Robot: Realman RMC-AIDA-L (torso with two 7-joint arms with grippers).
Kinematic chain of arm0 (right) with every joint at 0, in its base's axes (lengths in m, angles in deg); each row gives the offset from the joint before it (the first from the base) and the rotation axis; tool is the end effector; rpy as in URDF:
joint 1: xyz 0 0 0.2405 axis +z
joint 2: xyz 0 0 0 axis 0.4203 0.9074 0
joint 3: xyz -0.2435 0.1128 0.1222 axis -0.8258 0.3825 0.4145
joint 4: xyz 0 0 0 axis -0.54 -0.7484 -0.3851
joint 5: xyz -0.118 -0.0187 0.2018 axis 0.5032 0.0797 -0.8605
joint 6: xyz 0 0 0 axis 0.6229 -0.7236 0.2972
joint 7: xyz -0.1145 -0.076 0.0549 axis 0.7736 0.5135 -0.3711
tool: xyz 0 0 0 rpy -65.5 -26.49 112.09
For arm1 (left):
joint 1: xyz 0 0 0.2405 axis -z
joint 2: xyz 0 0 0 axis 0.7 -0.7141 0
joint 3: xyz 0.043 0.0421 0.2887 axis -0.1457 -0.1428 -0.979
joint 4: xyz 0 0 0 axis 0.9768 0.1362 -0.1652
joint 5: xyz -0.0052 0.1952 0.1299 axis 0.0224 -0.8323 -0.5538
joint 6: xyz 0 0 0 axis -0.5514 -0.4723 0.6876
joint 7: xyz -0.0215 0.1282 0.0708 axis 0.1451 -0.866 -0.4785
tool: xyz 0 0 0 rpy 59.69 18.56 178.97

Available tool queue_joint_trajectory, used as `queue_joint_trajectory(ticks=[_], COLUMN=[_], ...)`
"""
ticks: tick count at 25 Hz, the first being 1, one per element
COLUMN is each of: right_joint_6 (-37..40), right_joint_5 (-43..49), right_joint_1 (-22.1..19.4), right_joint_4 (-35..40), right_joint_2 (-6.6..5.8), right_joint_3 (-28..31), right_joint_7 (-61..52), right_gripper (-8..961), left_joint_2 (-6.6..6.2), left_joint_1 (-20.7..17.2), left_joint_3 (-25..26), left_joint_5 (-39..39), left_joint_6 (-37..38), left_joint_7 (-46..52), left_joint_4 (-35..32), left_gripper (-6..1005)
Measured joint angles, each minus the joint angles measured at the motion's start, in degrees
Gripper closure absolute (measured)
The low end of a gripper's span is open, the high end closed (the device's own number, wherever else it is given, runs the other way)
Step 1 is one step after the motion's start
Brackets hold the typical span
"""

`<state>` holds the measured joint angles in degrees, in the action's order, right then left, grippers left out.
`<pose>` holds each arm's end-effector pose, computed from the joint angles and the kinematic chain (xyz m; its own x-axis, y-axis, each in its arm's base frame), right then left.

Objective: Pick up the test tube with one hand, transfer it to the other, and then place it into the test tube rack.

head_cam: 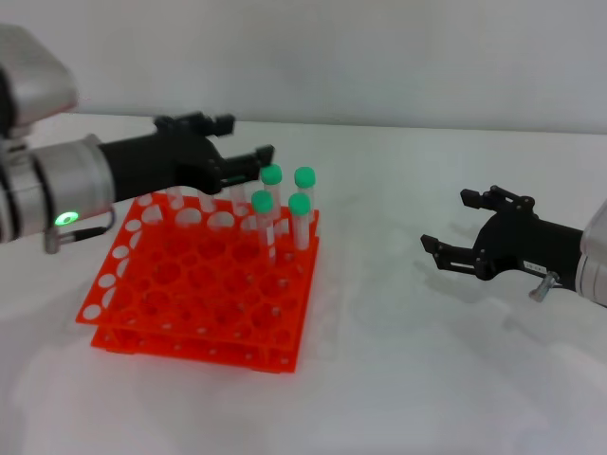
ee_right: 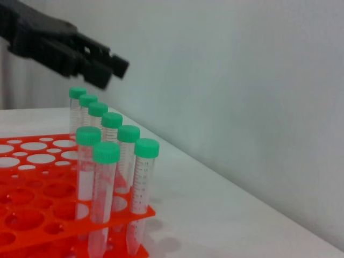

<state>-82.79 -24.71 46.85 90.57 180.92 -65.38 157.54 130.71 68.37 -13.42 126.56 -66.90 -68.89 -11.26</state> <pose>0.2763 0.4132 -0.0589 0.9166 -0.0923 -0.3891 -0.3239 -0.7419 -0.5871 -0.2475 0.4272 0.0023 0.8332 0.2221 0.5064 0.4823 -0.7397 -0.4692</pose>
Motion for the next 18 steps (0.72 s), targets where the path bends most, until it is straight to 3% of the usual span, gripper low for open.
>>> queue_joint_trajectory(ticks=[4, 8, 13, 18], right_joint_6=[-1.9, -8.0, -19.8, -33.5], right_joint_5=[-1.3, -3.6, -6.6, -8.7], right_joint_1=[-0.9, -2.5, -3.6, -4.2], right_joint_4=[0.6, -0.2, -7.1, -19.8], right_joint_2=[-0.01, -0.03, -0.1, -0.26], right_joint_3=[1.9, 7.7, 17.8, 29.6], right_joint_7=[0.4, 2.1, 8.6, 19.8], right_gripper=[94, 94, 94, 94], left_joint_2=[0.01, 0.15, 0.16, 0.0], left_joint_1=[-6.7, -13.4, -19.3, -20.5], left_joint_3=[0.7, 3.2, 7.3, 14.5], left_joint_5=[9.7, 22.5, 34.3, 38.4], left_joint_6=[-2.9, -8.4, -16.3, -25.8], left_joint_7=[-8.4, -18.5, -30.6, -39.6], left_joint_4=[-3.8, -1.6, 9.3, 23.8], left_gripper=[364, 299, 289, 291])
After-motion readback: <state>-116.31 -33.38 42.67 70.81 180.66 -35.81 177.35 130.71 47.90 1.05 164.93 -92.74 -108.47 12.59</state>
